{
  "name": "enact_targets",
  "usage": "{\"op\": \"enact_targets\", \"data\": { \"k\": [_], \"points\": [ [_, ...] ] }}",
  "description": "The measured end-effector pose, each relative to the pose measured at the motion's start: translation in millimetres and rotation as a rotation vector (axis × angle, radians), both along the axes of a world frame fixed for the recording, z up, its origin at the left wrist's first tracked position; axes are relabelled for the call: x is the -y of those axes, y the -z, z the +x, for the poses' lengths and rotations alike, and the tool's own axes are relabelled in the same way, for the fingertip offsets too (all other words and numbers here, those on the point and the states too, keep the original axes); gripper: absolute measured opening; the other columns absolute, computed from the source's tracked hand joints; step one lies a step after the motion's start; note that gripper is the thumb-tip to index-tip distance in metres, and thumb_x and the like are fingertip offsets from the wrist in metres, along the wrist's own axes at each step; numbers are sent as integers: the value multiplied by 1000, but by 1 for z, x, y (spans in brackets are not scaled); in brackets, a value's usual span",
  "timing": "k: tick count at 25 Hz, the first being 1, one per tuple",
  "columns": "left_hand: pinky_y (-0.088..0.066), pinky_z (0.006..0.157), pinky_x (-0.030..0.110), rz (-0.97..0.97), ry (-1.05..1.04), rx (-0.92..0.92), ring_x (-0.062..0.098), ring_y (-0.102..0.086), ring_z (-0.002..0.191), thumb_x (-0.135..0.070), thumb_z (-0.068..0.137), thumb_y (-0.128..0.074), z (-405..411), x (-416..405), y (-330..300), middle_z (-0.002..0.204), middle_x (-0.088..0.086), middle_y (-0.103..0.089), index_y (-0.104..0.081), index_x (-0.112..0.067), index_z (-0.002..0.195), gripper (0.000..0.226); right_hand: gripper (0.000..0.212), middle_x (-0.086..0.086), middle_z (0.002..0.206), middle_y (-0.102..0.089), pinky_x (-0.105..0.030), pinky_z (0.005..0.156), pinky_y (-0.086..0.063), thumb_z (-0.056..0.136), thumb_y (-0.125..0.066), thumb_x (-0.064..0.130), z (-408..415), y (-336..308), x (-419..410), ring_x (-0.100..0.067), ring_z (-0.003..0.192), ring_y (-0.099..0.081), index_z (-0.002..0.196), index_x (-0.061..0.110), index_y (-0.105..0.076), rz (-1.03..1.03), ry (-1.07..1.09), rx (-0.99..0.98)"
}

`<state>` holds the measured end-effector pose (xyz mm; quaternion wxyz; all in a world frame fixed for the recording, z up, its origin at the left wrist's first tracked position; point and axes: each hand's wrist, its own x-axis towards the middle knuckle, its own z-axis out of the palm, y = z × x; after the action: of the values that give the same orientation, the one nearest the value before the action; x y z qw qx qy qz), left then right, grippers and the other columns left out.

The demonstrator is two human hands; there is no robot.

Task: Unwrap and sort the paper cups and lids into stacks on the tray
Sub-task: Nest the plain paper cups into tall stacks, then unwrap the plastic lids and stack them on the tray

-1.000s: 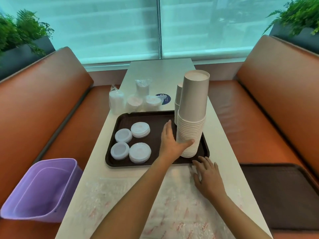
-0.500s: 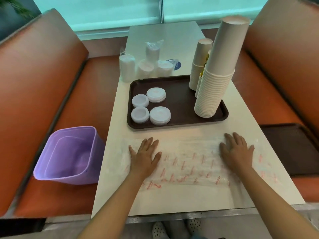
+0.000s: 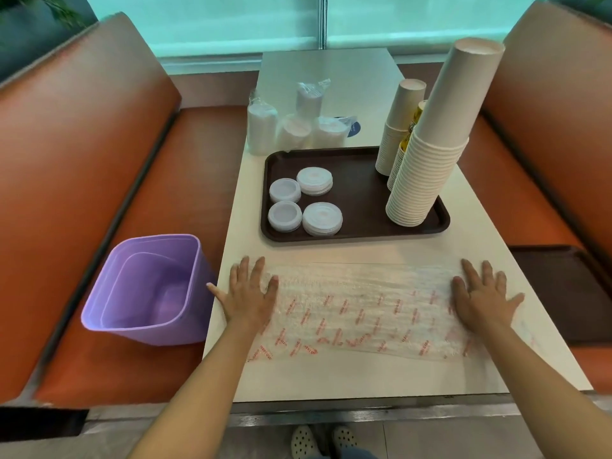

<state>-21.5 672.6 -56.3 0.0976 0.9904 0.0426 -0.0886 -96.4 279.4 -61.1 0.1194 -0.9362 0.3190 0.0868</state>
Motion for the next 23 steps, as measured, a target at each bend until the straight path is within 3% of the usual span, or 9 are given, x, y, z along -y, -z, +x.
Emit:
{"op": "enact_targets", "data": {
  "k": [4, 7, 9, 12, 16, 19, 23],
  "points": [
    [-6, 107, 67, 48, -1, -19, 20, -11, 144, -57, 93, -31, -1, 5, -12, 158, -2, -13, -20, -32, 148, 61, 53, -5, 160, -10, -60, 113, 1, 98, -29, 43, 8, -6, 4, -27, 147, -3, 149, 30, -22, -60, 23, 32],
    [-10, 109, 61, 3, -29, 56, 22, -23, 138, -50, 87, -50, 17, 16, -35, 151, 0, -26, -39, -29, 139, 58, 41, -17, 143, -42, -59, 107, -23, 91, -51, 21, 26, -22, -16, -38, 133, -34, 131, 12, -52, -179, -112, 322],
    [-23, 108, 49, -169, 25, 147, 22, -34, 132, -41, 85, -57, 39, 27, -54, 145, 1, -36, -49, -25, 133, 51, 34, -20, 119, -60, -52, 90, -42, 82, -51, 16, 48, -36, -45, -41, 107, -55, 112, 5, -64, -185, -339, 580],
    [-41, 93, 33, -522, 72, 135, 22, -51, 115, -26, 87, -60, 71, 50, -87, 133, 4, -51, -59, -17, 124, 38, 23, -13, 96, -67, -36, 72, -47, 76, -62, 7, 84, -60, -97, -34, 81, -61, 98, 5, -69, -60, -648, 775],
    [-37, 86, 19, -729, 8, 70, 17, -54, 113, -23, 90, -58, 115, 69, -121, 125, -1, -59, -62, -19, 119, 29, 22, -4, 104, -63, -33, 76, -48, 85, -60, 8, 134, -87, -141, -22, 91, -57, 105, 11, -67, 296, -582, 660],
    [-39, 83, 18, -758, 24, 106, 13, -56, 105, -18, 90, -58, 149, 77, -137, 122, 0, -61, -62, -18, 119, 29, 26, -1, 111, -59, -23, 76, -42, 90, -57, 13, 181, -103, -148, -11, 89, -54, 115, 13, -63, 458, -473, 570],
    [-42, 87, 21, -807, 19, 140, 13, -58, 97, -18, 90, -60, 196, 88, -145, 118, 3, -64, -63, -15, 117, 28, 25, -3, 115, -60, -23, 80, -40, 90, -57, 13, 241, -111, -145, -11, 93, -54, 114, 13, -62, 590, -303, 539]
  ]
}}
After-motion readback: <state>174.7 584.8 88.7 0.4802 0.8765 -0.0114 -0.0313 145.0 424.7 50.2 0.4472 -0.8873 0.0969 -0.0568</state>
